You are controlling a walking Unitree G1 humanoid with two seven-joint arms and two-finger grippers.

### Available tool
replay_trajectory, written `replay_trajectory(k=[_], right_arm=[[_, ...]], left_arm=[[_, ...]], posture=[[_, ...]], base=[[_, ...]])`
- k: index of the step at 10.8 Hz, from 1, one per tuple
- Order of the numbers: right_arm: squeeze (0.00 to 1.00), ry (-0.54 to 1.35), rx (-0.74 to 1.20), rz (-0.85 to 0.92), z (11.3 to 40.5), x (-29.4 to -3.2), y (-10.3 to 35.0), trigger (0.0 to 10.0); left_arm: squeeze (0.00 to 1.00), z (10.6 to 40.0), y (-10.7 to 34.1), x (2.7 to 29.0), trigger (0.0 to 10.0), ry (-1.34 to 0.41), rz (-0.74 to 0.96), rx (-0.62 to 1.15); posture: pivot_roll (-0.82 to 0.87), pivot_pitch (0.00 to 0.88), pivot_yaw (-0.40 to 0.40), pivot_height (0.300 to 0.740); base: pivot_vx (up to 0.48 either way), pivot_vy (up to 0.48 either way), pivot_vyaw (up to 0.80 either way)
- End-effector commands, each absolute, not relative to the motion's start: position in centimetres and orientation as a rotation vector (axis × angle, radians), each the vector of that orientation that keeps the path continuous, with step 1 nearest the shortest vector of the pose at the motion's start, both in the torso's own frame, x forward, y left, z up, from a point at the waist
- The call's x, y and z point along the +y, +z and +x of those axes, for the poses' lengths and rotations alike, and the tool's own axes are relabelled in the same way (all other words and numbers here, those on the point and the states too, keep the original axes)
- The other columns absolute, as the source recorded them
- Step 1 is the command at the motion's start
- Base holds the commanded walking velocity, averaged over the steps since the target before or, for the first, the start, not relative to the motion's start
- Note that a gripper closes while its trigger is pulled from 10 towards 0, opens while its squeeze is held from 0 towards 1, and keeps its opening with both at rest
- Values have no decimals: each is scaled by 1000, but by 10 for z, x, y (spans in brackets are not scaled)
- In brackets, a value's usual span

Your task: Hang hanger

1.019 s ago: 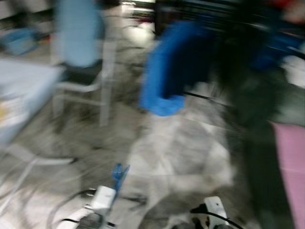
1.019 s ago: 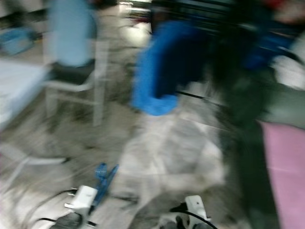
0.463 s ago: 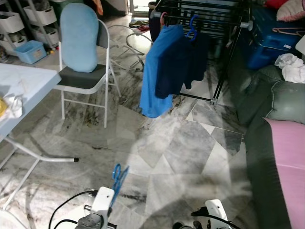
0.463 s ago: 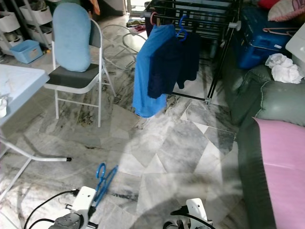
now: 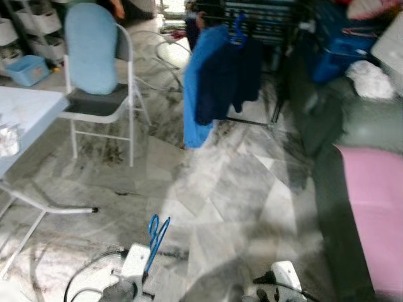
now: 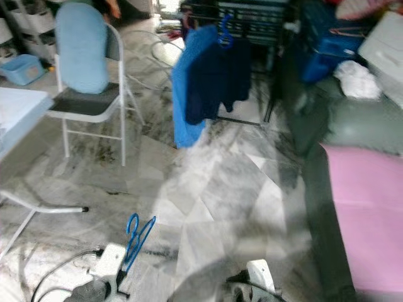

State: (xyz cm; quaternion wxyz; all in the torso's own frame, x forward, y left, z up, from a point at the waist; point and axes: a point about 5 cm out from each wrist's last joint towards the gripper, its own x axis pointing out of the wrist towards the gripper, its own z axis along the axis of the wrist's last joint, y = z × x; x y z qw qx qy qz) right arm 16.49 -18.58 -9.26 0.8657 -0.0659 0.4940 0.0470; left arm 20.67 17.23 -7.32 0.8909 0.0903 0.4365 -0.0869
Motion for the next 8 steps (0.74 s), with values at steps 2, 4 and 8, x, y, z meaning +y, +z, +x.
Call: replay_trajectory(k=[2,4,8], right_arm=[[0,107,1024,-144,168,-183,-92,10000],[0,110,1025,-143,167,-182,-92,10000],[0,119,1035,-156,162,-182,-94,10000]], left_arm=[[0,198,-78,173,10000,-182,183,942],[0,200,-77,173,10000,-198,182,926],[0,196,-77,183,10000,-207,190,925]], posture=[[-31,92,-6,740],[-33,90,-7,740],[-26,92,-14,740]], base=[[0,480,0],[0,240,0],[0,0,0]])
